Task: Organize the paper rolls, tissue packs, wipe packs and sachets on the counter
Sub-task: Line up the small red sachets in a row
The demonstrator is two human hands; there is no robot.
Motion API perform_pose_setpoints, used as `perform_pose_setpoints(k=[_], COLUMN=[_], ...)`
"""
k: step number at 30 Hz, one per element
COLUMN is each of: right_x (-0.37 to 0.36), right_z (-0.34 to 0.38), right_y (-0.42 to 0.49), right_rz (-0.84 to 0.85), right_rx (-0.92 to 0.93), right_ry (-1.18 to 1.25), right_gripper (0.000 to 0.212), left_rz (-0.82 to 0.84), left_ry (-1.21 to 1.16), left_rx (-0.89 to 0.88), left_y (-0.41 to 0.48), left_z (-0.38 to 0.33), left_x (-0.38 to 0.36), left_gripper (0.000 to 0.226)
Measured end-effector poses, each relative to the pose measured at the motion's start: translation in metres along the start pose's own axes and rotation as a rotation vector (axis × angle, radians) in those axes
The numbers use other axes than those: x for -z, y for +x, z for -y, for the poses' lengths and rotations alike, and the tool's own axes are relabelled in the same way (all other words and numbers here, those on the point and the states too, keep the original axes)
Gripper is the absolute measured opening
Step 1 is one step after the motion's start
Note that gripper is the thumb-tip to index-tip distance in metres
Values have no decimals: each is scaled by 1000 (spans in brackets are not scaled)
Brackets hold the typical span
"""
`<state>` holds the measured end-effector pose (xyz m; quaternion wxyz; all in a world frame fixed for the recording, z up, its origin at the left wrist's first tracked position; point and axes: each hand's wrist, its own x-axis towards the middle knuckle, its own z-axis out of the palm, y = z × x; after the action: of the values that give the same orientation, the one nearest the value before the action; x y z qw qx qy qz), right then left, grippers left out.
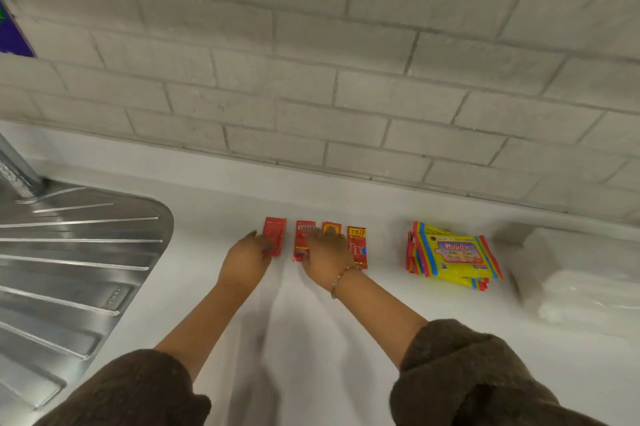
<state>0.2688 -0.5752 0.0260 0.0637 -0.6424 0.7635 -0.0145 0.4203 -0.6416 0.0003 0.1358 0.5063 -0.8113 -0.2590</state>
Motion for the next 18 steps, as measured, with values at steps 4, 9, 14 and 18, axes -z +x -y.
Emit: perform_pose_setpoints(k=[4,9,14,18], right_x=[16,17,17,17], right_z=[-42,-117,-188,-252], right_y=[-50,-136,-218,-279], right_rz=[-144,-236,-256,-280], right_rx=[-19,-171,-340,-484], right_ry=[100,227,209,169], right_gripper=[27,32,29,23], left_rz=[-84,-22,135,221], left_ry=[-108,-308,-369,-373], left_rx=[-62,-208,-323,-376], left_y=[-21,-62,-100,-126], left_z=[-42,-117,-189,-246], left_x=[4,-20,-65,-105], left_gripper=[23,20,16,16])
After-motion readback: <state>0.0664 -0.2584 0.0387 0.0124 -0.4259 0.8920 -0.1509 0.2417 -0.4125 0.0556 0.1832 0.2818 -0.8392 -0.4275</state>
